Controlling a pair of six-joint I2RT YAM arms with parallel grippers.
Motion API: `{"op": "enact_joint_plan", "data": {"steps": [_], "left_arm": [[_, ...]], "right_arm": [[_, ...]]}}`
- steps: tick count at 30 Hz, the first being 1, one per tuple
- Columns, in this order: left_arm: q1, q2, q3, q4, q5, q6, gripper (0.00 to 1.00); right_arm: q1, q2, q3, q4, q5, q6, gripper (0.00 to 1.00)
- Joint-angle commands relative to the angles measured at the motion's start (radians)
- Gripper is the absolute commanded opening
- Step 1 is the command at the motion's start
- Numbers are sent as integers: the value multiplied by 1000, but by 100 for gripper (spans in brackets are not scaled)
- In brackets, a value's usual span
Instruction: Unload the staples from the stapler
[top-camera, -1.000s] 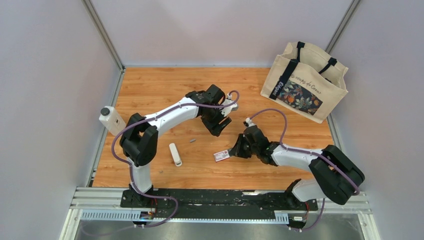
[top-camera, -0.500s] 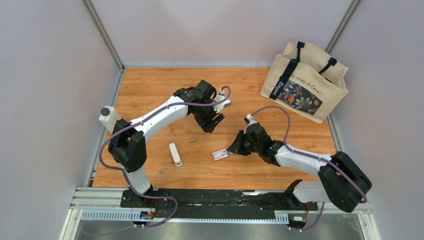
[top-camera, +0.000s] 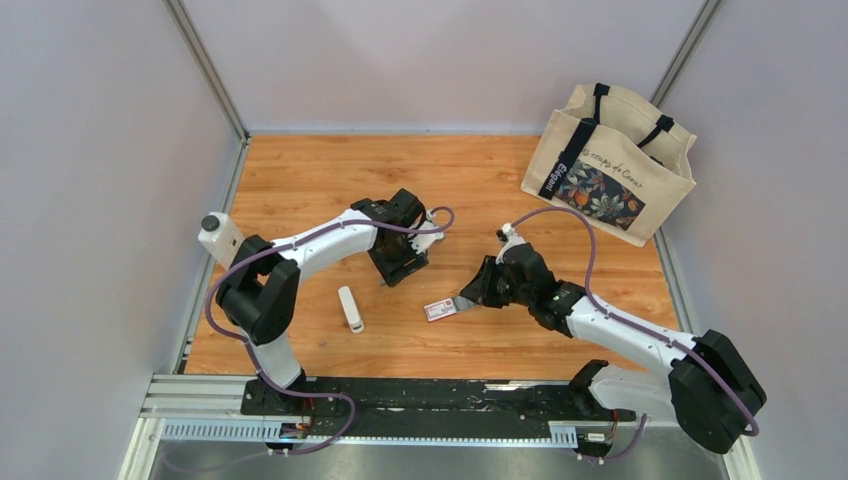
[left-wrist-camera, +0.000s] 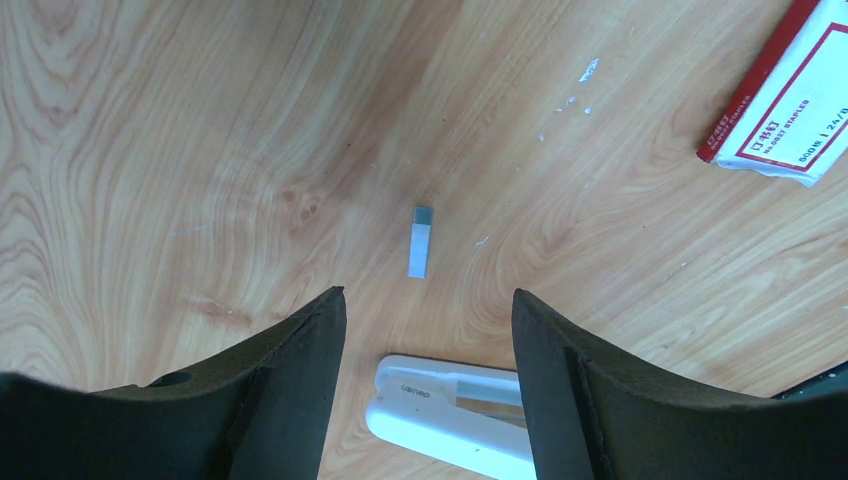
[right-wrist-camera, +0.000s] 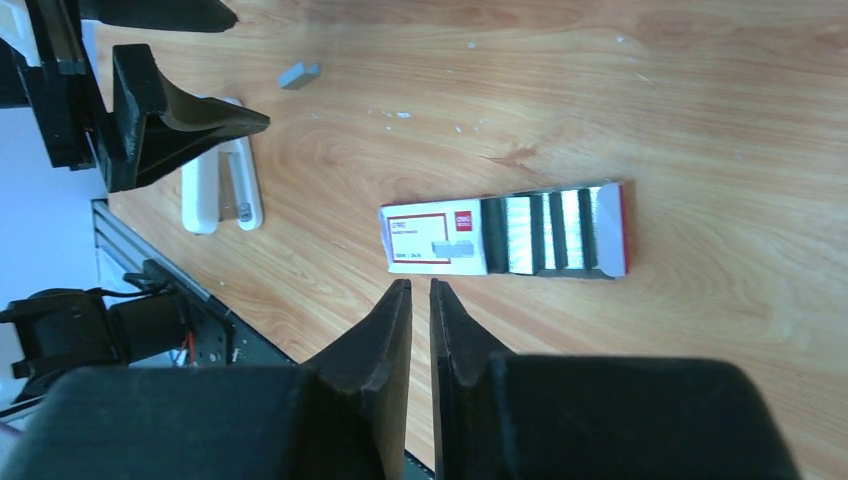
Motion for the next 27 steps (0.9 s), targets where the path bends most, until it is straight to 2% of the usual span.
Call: {"op": "enact_joint_plan", "data": {"steps": [1,8,15,21,25,27], "left_arm": [[3,18,-9,50,-31,35,71],[3,63,-10,79,-33,57,70],[3,112,-35,102,-75,89,61],[1,127,-43,99,-62,101,48],[3,130,-35,88,-37,95,31],[1,129,-29,84,-31,89,28]], "right_arm": [[-8,-44,-6,-45,50,-53,15],[-23,-92,-68,-49,76,-67,16],[-35,-102,-98,-28,84,-75,16],[-43,-87,-112,4,80,-72,15],[-43,-75,-120,21,77,-67,14],[-44,-73,-120,26,77,-69,14]]}}
